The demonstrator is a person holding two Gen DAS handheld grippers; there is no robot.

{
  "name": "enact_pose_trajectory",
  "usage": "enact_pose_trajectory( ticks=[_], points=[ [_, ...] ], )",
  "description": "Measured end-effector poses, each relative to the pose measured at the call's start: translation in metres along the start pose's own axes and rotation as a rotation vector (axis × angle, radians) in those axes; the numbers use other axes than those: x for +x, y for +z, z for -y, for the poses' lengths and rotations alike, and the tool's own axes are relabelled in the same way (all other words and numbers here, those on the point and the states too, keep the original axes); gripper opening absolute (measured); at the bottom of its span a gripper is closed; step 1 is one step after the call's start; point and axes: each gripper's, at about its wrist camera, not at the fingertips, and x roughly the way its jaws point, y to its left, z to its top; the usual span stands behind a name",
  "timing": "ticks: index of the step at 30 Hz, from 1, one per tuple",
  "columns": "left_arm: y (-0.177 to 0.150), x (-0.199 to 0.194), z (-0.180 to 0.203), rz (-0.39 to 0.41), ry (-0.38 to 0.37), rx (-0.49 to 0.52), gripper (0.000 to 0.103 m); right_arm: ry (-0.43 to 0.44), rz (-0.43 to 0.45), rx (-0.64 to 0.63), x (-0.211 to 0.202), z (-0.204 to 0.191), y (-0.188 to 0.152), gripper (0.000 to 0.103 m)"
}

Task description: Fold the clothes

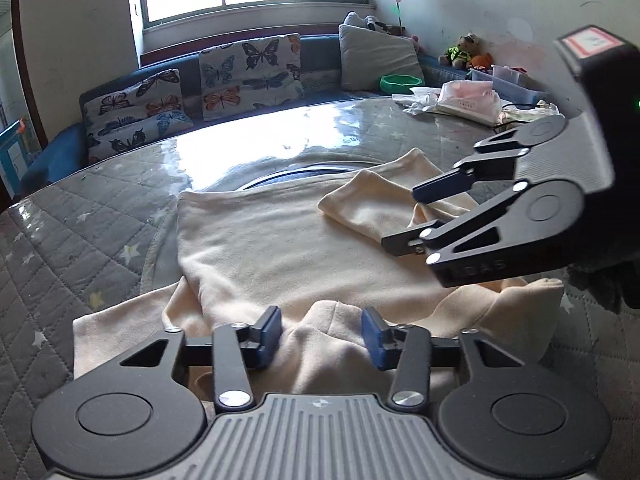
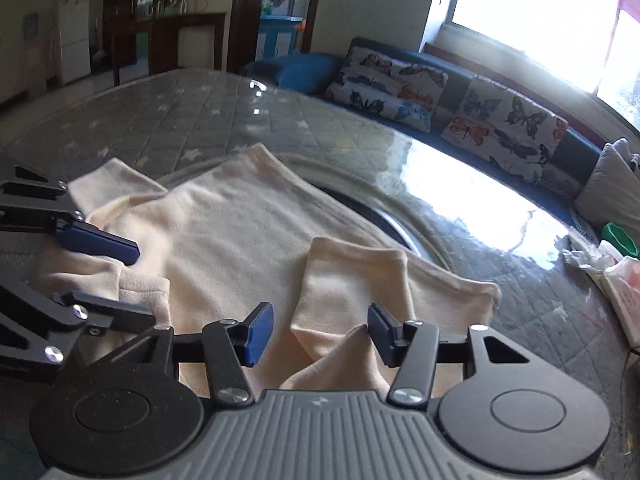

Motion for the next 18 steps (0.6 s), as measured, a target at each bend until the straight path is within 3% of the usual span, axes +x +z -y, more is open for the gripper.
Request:
enact_pose_trajectory(
  ticks=[3,4,7,18],
  points=[
    [-0.005,-0.009,-0.004,0.017,-0.005,-0.002,0.025,-0.016,-0.043,-0.023,0.011,-0.002,-0.003,0.039],
    [-0.007,-0.012,-0.006,0.025,-0.008,-0.001,0.021,-0.021,-0.041,-0.023,0.011,-0.001,-0.005,0.027],
    [-0.014,-0.022,-0.009,0.04,-0.013,0.001,0.018,-0.038,-0.02,-0.02,0.0,0.003,-0.008,0.009],
    [-0.048,-0.053,-0.01,0.078,-0.053,-0.001,0.017,-0.16,0.126,0.076,-0.089,0.03,-0.045,0.006]
  ],
)
